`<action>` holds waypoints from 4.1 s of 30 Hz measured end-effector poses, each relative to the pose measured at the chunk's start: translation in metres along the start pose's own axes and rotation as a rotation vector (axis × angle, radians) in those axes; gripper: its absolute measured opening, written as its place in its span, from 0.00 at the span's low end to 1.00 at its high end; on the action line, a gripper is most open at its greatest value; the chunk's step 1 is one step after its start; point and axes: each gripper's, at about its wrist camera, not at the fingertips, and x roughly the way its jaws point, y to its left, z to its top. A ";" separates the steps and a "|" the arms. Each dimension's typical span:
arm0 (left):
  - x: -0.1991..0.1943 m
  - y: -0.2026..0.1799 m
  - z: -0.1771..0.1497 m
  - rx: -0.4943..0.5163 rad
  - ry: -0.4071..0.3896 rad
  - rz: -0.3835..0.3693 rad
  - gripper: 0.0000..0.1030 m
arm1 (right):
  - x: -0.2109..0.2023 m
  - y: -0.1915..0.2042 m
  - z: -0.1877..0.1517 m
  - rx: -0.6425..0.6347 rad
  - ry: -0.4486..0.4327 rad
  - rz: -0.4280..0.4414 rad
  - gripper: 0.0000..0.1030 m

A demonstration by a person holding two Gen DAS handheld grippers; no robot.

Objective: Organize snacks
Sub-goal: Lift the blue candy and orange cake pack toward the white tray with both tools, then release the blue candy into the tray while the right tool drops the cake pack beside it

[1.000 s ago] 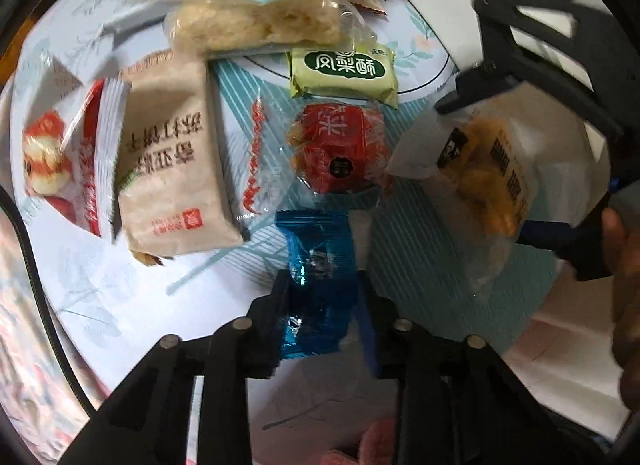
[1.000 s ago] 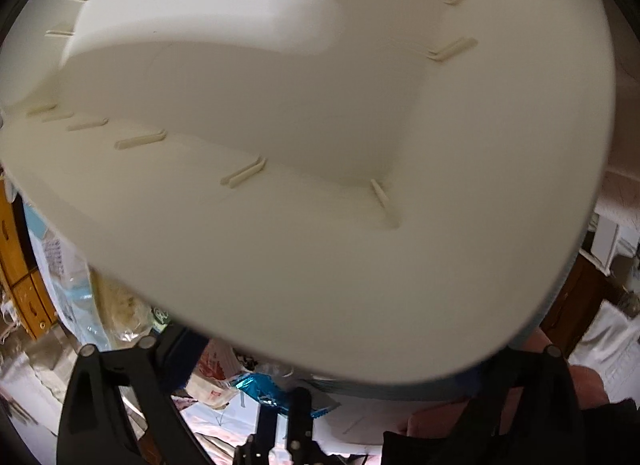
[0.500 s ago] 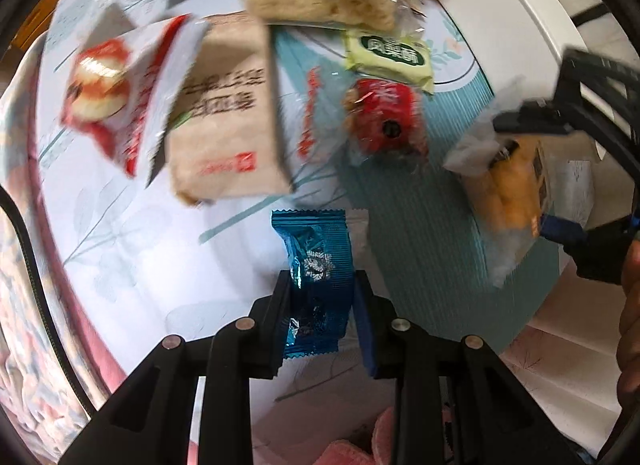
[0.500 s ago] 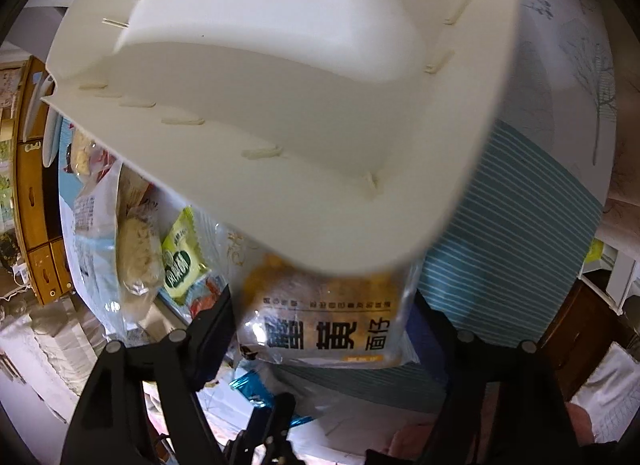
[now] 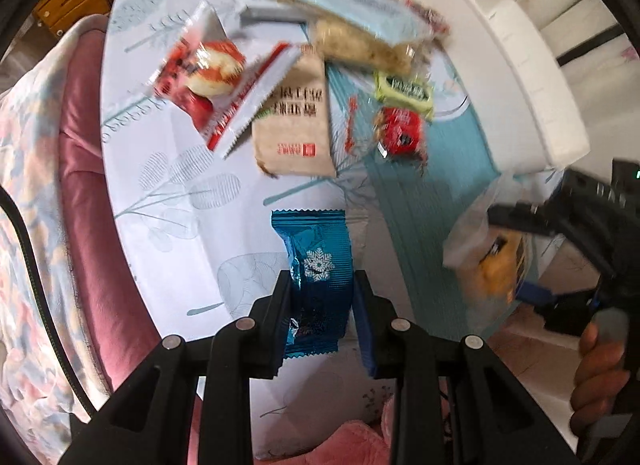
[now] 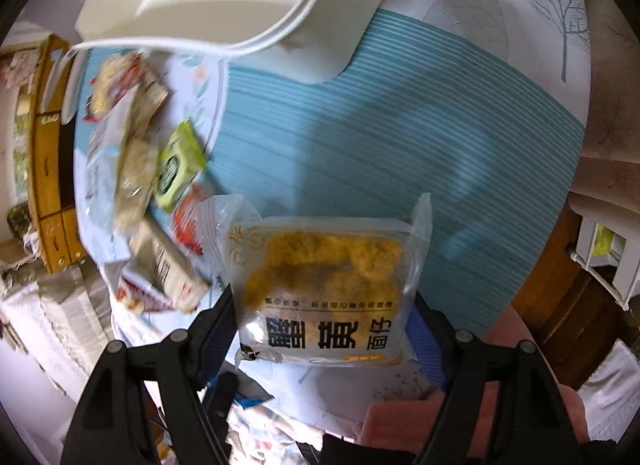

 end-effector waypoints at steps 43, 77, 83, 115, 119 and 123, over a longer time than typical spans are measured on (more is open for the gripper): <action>-0.081 -0.213 0.051 0.023 -0.447 -0.107 0.27 | -0.185 0.005 0.133 -0.586 -0.201 0.145 0.78; -0.052 -0.232 0.089 -0.150 -0.462 -0.018 0.79 | -0.185 0.026 0.197 -0.713 -0.180 0.075 0.95; -0.050 -0.206 0.077 -0.222 -0.437 0.043 0.79 | -0.175 0.035 0.175 -0.768 -0.142 0.074 0.95; -0.095 -0.017 0.004 -0.224 -0.270 0.111 0.79 | -0.109 0.081 -0.023 -0.871 -0.256 0.043 0.95; -0.093 0.006 0.010 -0.248 -0.239 0.060 0.79 | -0.098 0.086 -0.039 -0.867 -0.281 0.037 0.95; -0.085 0.031 0.018 -0.299 -0.188 0.017 0.79 | -0.087 0.091 -0.053 -0.872 -0.296 0.049 0.95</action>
